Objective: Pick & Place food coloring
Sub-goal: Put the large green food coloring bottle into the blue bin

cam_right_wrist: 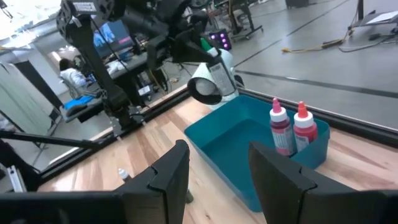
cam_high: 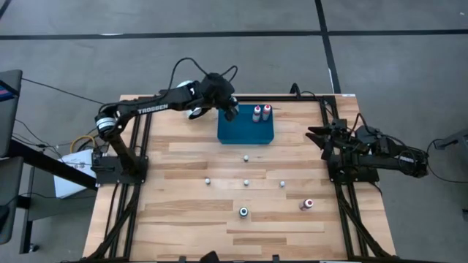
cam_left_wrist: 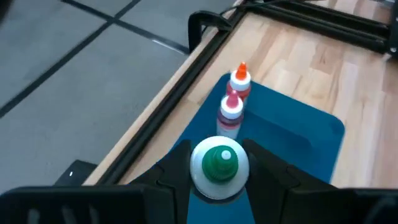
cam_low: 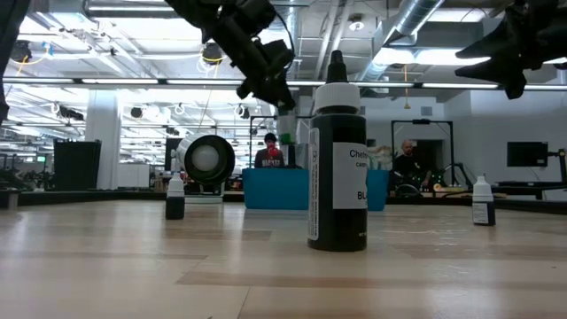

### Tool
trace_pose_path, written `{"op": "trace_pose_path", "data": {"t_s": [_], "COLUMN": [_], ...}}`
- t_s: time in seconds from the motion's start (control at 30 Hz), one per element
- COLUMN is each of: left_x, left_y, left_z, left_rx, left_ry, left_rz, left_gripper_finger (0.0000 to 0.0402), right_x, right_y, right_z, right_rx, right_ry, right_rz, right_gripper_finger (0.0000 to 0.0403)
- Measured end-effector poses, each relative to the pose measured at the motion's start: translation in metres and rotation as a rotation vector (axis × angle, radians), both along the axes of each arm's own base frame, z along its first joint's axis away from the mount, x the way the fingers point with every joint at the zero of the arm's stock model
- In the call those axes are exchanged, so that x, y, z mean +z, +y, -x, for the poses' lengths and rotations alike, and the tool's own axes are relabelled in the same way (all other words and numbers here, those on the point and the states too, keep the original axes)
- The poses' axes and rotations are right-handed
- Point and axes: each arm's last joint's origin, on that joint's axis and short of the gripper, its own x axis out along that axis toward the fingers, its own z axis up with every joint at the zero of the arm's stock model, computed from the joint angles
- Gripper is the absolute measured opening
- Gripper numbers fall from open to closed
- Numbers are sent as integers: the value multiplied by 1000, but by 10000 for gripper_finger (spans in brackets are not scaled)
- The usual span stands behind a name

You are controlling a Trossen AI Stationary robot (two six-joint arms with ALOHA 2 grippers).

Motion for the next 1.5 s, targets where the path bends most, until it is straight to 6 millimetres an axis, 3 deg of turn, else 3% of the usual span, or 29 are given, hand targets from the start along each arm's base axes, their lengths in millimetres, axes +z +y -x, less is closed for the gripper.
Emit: {"op": "trace_pose_path", "data": {"t_s": [0.27,0.7,1.07,1.37,1.5], "left_x": [-32,-55,-87,-81,-91], "left_y": [15,37,33,38,39], "left_z": [-6,3,10,8,7], "left_rx": [-34,-41,-23,-15,-16], "left_ry": [103,105,107,78,99], "left_rz": [42,75,62,-30,-7], "left_gripper_finger": [106,106,106,106,107], "right_x": [0,-2,-4,-4,-4], "right_y": [0,0,-1,-1,-1], "right_z": [0,0,1,1,1], "right_rx": [-4,-1,-27,-31,-50], "right_ry": [-1,21,42,40,40], "right_rz": [0,-3,-1,0,3], "right_gripper_finger": [148,145,142,134,132]}}
